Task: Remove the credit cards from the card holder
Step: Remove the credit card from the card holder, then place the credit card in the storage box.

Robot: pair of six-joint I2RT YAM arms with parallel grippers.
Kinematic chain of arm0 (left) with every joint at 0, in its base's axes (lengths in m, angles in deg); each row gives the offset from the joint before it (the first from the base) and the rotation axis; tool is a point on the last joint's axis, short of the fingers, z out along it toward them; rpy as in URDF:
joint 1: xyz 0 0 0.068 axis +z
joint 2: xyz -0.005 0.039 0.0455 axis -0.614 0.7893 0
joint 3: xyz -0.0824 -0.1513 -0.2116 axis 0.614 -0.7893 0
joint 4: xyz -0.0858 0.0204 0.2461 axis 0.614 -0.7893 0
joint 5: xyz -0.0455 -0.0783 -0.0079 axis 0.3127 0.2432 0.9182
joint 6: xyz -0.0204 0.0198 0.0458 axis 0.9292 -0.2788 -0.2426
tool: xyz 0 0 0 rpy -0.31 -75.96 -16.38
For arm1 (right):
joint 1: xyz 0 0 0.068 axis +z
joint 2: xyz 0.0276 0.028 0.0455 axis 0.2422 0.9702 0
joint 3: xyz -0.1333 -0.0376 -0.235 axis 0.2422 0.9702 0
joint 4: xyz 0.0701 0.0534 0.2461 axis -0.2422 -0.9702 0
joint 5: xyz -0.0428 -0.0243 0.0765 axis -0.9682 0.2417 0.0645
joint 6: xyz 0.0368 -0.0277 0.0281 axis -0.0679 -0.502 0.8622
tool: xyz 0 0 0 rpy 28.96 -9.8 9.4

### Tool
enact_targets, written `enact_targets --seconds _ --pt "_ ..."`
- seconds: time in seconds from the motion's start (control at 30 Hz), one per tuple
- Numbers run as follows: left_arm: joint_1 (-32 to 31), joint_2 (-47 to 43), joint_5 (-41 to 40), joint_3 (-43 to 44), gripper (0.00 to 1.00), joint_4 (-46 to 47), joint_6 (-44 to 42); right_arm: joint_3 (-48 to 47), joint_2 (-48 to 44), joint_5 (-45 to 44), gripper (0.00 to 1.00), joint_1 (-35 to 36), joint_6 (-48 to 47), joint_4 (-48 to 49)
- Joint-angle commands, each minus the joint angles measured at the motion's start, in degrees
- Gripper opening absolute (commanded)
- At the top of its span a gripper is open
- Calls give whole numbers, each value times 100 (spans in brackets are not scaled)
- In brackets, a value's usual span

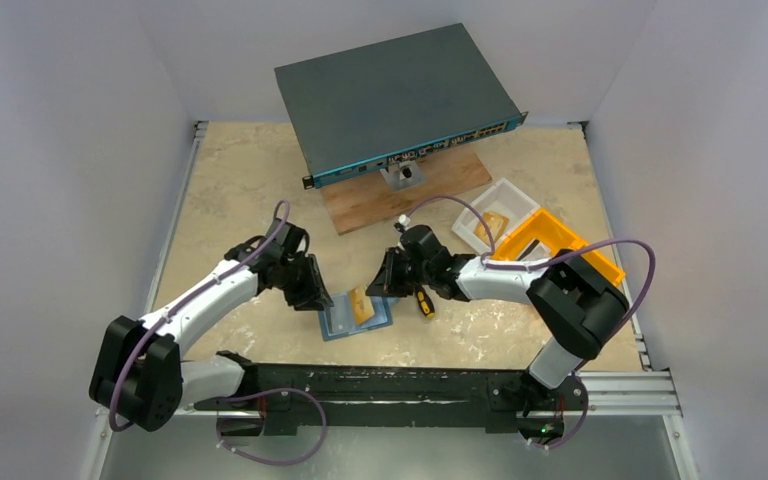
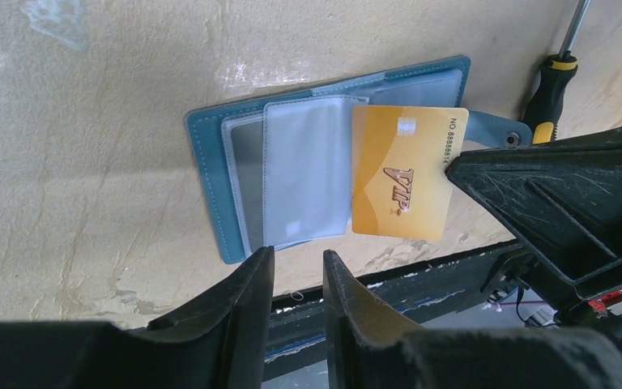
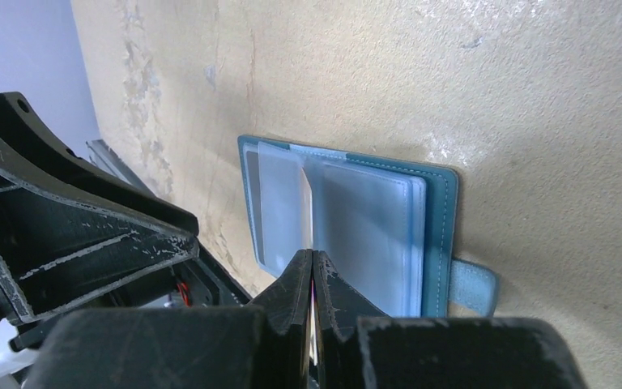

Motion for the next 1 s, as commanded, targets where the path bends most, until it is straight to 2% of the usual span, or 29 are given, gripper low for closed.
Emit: enact_targets --seconds 0.0,0.73,0.97 --pt "-81 64 153 225 28 219 -81 -259 -259 -264 0 -24 -187 -247" --pt "-202 68 193 177 28 324 -59 -496 -895 -342 0 -108 -233 -992" --pt "-234 -53 312 215 28 309 -99 -326 -1495 -274 0 -865 -388 -1388"
